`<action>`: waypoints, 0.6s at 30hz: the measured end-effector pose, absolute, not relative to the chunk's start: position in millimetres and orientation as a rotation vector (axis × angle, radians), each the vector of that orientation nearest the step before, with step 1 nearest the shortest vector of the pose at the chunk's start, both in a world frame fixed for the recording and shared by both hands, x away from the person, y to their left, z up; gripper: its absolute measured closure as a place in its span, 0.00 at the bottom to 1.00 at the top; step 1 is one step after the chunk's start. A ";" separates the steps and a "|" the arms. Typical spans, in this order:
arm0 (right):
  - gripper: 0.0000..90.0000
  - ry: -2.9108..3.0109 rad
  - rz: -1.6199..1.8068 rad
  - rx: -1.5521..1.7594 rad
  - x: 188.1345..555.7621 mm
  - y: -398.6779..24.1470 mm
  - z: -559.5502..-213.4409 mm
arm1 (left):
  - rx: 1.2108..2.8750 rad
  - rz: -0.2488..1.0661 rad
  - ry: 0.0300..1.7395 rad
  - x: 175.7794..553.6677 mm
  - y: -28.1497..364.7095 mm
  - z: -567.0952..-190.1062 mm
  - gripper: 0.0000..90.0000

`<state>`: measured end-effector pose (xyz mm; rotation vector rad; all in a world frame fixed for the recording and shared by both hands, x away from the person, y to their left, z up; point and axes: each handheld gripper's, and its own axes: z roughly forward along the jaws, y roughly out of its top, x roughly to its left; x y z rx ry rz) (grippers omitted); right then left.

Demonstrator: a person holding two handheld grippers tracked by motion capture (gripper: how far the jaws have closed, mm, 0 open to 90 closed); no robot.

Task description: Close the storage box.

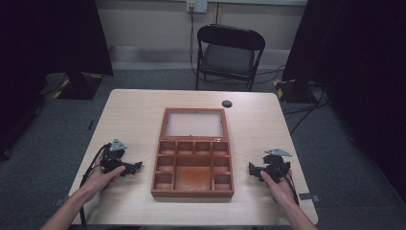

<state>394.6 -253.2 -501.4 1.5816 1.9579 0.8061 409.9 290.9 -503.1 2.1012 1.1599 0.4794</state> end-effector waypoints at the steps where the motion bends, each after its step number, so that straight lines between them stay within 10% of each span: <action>1: 0.00 1.957 0.808 1.580 394.5 -253.4 -501.5 | 2.104 0.482 1.159 409.7 291.3 -502.8 0.00; 18: 0.16 1.986 0.847 1.604 390.6 -256.6 -493.5 | 2.062 0.420 1.207 407.3 297.2 -489.5 0.20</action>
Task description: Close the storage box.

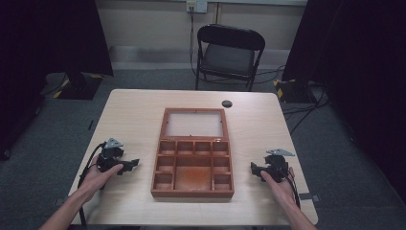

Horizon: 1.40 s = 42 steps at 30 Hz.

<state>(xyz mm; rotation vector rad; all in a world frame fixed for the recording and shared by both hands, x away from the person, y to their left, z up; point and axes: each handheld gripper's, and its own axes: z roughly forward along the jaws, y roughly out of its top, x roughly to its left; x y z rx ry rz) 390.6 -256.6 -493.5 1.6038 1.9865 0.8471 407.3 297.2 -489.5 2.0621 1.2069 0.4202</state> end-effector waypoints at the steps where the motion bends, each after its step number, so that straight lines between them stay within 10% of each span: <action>1: 0.16 1.991 0.868 1.610 391.0 -257.2 -492.2 | 2.078 0.425 1.197 407.5 296.5 -487.1 0.20; 42: 0.21 2.146 1.191 1.294 474.8 -166.8 -419.4 | 1.968 0.444 1.102 471.8 236.6 -441.1 0.26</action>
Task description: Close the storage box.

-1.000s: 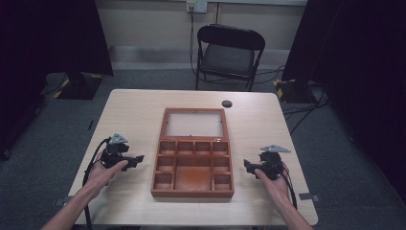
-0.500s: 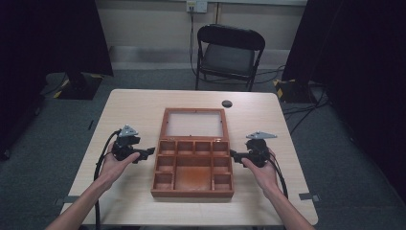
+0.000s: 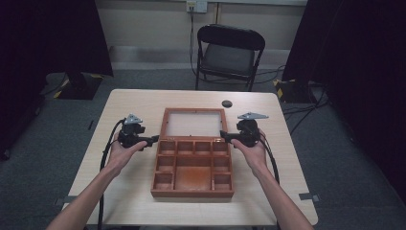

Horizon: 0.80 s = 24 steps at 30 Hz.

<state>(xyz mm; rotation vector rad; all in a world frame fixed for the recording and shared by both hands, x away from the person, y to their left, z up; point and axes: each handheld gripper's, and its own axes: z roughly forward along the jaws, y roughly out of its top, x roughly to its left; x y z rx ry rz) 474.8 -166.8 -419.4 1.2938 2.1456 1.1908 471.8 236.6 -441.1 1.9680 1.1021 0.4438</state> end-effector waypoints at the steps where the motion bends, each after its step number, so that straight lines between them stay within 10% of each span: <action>1: 0.21 2.153 1.177 1.290 481.2 -163.6 -417.6 | 1.975 0.448 1.095 478.3 234.1 -436.4 0.26; 24: 0.19 2.186 1.111 1.452 539.1 -148.7 -461.8 | 1.890 0.293 1.253 523.7 225.8 -458.6 0.26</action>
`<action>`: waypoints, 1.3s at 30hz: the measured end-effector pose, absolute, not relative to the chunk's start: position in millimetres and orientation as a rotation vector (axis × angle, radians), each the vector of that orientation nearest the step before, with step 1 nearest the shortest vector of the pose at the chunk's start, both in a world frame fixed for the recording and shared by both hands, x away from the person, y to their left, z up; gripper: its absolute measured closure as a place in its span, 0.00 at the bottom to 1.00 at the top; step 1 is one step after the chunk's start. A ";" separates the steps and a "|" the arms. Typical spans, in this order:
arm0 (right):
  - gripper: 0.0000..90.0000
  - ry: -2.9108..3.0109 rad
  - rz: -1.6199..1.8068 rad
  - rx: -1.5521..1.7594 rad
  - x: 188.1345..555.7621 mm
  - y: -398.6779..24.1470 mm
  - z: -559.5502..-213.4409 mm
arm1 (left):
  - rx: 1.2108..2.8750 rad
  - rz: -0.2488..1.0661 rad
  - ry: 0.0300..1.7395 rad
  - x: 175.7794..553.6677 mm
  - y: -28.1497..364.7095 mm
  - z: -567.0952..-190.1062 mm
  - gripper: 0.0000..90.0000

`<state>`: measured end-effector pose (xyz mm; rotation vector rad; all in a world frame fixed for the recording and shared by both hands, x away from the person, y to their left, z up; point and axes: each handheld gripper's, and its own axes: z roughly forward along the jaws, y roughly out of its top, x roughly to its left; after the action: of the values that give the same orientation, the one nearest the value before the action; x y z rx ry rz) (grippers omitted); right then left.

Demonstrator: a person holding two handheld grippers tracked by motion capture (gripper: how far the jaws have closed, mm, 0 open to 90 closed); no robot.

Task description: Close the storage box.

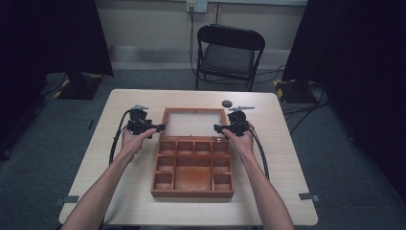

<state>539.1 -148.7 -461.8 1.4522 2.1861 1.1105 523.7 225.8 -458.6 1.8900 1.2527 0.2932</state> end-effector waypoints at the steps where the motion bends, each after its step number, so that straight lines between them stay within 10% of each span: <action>1: 0.18 2.198 1.107 1.454 539.5 -148.1 -463.4 | 1.887 0.288 1.254 523.7 224.9 -459.6 0.26; 39: 0.11 2.290 1.212 1.712 543.0 -142.5 -478.2 | 1.925 0.088 1.317 530.7 191.4 -476.7 0.07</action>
<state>543.0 -142.5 -478.2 1.7121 2.2901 1.2116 530.7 191.4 -476.7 1.9252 1.3174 0.0875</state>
